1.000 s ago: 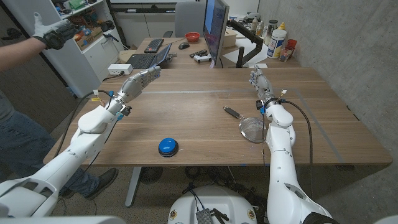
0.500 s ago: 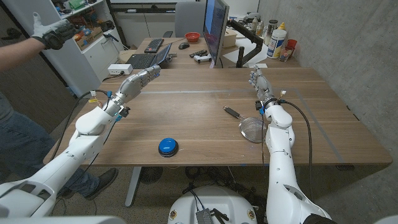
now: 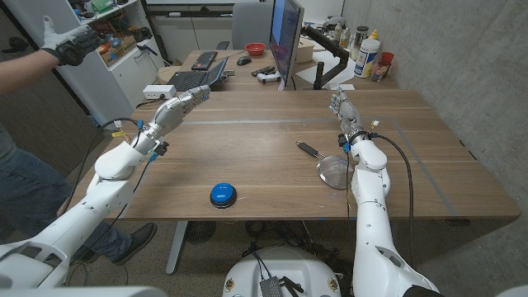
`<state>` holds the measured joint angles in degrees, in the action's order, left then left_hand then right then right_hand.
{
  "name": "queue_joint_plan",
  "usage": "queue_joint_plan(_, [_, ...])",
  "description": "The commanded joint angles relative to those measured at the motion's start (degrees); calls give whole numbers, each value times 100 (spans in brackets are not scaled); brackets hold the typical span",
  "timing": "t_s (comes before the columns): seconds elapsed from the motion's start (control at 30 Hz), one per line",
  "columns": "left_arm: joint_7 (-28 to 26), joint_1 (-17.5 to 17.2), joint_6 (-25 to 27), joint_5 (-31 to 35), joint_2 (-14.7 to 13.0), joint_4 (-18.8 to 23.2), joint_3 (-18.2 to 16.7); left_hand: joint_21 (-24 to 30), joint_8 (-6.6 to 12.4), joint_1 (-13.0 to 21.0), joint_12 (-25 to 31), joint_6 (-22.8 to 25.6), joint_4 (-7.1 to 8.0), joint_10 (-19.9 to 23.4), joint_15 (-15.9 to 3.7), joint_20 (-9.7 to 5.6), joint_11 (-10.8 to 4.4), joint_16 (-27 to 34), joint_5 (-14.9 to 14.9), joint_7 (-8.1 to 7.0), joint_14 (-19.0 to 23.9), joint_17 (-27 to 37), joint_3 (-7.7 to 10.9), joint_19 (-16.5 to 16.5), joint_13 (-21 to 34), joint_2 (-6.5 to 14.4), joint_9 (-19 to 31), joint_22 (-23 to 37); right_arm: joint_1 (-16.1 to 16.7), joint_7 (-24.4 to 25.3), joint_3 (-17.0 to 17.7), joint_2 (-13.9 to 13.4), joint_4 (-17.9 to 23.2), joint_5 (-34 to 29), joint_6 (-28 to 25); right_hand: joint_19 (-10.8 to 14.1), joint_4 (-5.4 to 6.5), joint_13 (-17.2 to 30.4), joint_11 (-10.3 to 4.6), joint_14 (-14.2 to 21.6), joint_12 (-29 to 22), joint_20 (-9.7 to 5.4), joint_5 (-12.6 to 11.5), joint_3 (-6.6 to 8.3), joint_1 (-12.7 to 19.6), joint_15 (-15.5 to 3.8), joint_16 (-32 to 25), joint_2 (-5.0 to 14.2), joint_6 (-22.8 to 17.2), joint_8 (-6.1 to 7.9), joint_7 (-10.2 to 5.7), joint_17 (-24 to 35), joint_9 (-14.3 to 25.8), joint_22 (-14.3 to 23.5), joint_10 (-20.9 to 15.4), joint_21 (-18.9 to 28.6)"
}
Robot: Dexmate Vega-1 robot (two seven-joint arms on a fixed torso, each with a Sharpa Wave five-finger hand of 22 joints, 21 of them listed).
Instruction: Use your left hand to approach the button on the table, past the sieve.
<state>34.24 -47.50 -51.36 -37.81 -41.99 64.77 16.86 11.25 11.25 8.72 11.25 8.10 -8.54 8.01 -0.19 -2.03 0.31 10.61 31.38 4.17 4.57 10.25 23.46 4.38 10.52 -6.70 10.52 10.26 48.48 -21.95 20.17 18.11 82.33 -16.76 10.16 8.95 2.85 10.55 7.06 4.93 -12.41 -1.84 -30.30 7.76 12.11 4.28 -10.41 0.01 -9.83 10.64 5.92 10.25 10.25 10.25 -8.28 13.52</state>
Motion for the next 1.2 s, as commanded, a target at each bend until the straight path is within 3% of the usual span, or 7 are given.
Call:
queue_joint_plan(0.03, [85, 4, -352, 100, -77, -139, -32, 38, 58, 120, 70, 65, -35, 133, -26, 20, -64, 47, 26, -85, 87, 16, 38, 34, 26, 21, 33, 11, 43, 9, -28, 14, 90, -16, -38, 62, -5, 7, -4, 63, 20, 21, -41, -21, 17, -10, -22, 57, -18, 39, -28, 15, 22, 29, -60, -26])
queue_joint_plan(0.5, [219, 49, -966, 289, -193, -301, -2, 60, 100, 235, 121, 212, -43, 305, -57, 68, -118, 83, 25, -215, 231, 21, 60, 114, 36, 35, 34, 12, 119, 7, -67, 48, 272, -52, -131, 72, -8, 7, 1, 65, 25, 23, -56, -39, 9, -9, -20, 62, -28, 42, -23, 16, 23, 30, -57, -38])
queue_joint_plan(0.57, [206, 41, -1020, 331, -219, -297, 2, 65, 109, 260, 124, 248, -43, 327, 17, 124, -91, 99, 24, -250, 287, 22, 62, 132, 39, 34, 35, 13, 123, 11, -72, 53, 286, -53, -134, 72, -9, 7, 2, 65, 25, 24, -58, -40, 9, -6, -19, 63, -24, 40, -31, 16, 23, 30, -58, -40])
queue_joint_plan(0.63, [204, 38, -1056, 362, -246, -297, 14, 95, 119, 316, 113, 317, -40, 329, 174, 337, -47, 116, 21, -301, 389, 24, 64, 229, 46, 29, 38, 17, 128, 9, -77, 55, 293, -54, -137, 72, -10, 7, -1, 66, 26, 22, -60, -42, 9, -6, -19, 65, -22, 39, -34, 16, 23, 30, -56, -42])
queue_joint_plan(0.77, [203, 40, -1139, 399, -280, -313, 34, 116, 145, 355, 106, 421, -36, 330, 219, 499, -42, 120, 18, -390, 448, 26, 64, 311, 50, 25, 40, 19, 139, 10, -83, 65, 303, -50, -140, 71, -11, 7, -6, 68, 27, 30, -64, -46, 8, -9, -19, 66, -20, 38, -28, 16, 23, 30, -55, -46])
queue_joint_plan(1.2, [99, 101, -1595, 653, -325, -442, 68, 129, 214, 420, 149, 696, -25, 480, 184, 644, -128, 135, 8, -516, 566, 34, 63, 393, 59, 16, 43, 28, 123, -3, -93, 49, 299, -59, -156, 73, -16, 7, 0, 65, 27, 49, -76, -60, 5, -7, -16, 71, -19, 37, -32, 16, 24, 32, -61, -58])
